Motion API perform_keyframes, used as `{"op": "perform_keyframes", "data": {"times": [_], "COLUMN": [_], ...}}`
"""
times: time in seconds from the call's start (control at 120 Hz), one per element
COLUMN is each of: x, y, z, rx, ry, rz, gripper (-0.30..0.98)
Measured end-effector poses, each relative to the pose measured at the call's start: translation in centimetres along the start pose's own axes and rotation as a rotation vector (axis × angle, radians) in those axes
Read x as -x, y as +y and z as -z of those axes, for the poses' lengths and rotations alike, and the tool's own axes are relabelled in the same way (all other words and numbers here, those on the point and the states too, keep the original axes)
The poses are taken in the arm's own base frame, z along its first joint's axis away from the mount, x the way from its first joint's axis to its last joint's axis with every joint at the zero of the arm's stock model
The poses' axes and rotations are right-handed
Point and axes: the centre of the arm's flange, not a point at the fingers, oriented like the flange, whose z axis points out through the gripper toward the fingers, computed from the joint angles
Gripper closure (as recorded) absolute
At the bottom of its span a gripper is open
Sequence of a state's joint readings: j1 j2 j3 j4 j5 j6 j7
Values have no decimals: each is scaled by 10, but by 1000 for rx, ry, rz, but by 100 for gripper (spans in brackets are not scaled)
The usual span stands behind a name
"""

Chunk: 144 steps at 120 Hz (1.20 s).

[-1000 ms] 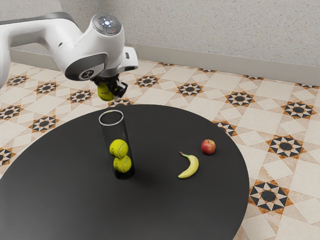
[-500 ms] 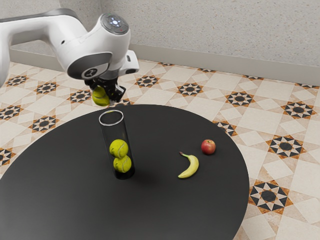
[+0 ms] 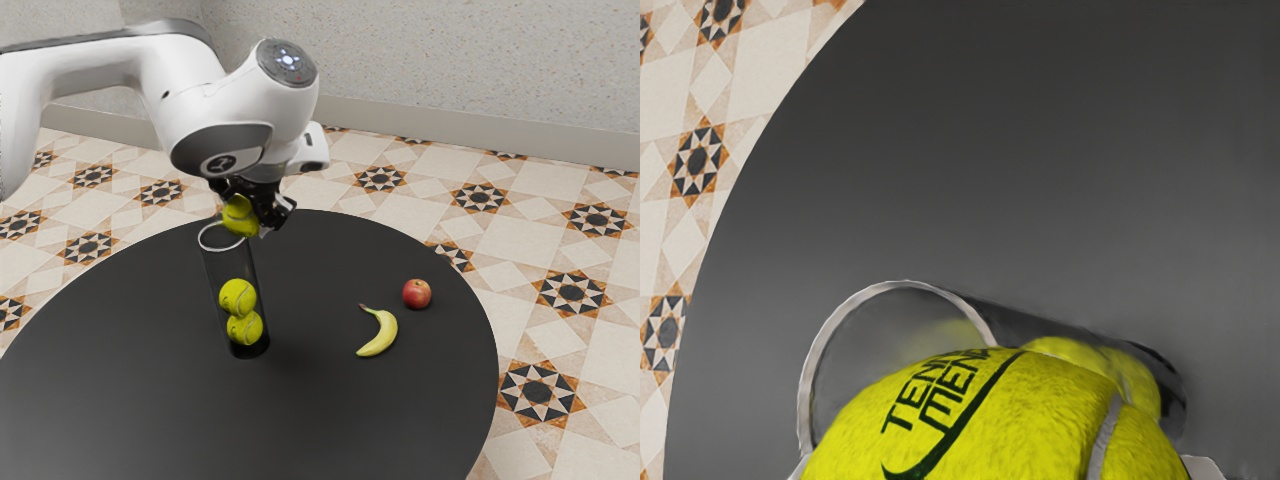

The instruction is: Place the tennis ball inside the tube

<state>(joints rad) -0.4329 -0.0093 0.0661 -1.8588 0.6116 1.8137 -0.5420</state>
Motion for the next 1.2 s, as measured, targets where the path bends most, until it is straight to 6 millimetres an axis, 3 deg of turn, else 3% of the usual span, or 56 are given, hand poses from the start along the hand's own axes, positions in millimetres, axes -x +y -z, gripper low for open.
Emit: {"op": "perform_keyframes", "data": {"times": [0.425, 0.717, 0.75, 0.775, 0.792, 0.817, 0.833, 0.858, 0.883, 0.925, 1.058, 1.2], "x": [59, 128, 140, 136, 117, 81, 68, 58, 49, 34, 24, 7], "y": [135, 204, 197, 170, 132, 52, 8, -33, -55, -62, -41, -31], "z": [109, 163, 168, 161, 139, 86, 59, 35, 22, 17, 29, 22], "rx": [81, 178, 191, 196, 185, 150, 129, 109, 95, 79, 60, 36], "ry": [239, 334, 342, 330, 292, 203, 154, 109, 83, 72, 84, 80], "rz": [-272, -464, -477, -445, -375, -213, -125, -42, 3, 26, -9, -24], "gripper": [56, 56, 56, 56, 56, 55, 56, 56, 57, 58, 57, 57]}}
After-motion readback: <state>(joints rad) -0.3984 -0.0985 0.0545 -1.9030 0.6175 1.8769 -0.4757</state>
